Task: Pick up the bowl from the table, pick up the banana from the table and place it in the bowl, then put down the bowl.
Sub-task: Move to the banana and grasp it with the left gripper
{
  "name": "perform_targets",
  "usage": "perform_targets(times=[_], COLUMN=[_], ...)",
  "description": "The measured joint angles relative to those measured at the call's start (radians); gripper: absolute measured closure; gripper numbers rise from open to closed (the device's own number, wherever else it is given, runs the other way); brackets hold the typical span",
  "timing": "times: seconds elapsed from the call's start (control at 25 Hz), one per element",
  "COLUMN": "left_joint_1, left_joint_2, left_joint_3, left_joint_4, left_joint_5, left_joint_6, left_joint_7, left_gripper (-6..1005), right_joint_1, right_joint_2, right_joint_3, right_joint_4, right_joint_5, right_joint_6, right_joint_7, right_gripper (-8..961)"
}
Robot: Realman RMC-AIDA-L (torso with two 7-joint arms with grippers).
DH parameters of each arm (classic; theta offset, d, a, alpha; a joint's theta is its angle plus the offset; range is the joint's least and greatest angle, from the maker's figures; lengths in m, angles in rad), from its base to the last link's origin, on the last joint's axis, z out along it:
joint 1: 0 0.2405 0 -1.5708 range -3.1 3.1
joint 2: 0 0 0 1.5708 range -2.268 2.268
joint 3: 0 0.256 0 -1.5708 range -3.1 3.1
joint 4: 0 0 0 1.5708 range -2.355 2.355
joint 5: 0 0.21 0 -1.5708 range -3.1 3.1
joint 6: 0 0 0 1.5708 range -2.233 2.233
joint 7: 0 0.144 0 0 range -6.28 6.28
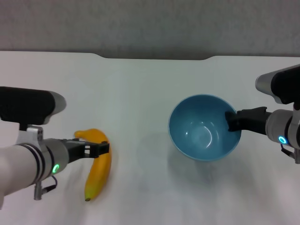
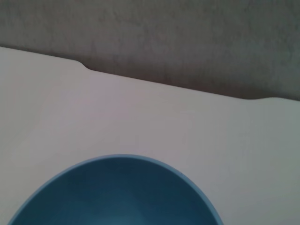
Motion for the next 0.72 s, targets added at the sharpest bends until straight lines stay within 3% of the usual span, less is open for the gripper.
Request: perform_targets(times=[0.72], left_joint_1=[-0.076], left_joint_2=[-0.001], left_joint_3=[0.035], left_joint_4=[0.145], left_joint_5=[-0.154], left_joint_6=[-0.084], left_joint_7=[-0.002], left_gripper=[179], right_joint_1=[0.006], right_joint_2=[0.002], right_joint_3=[-0.009], right_joint_4=[0.003], right_joint_5=[-0.01], right_joint_6=[-0.012], right_joint_7=[0.0], right_gripper=[925])
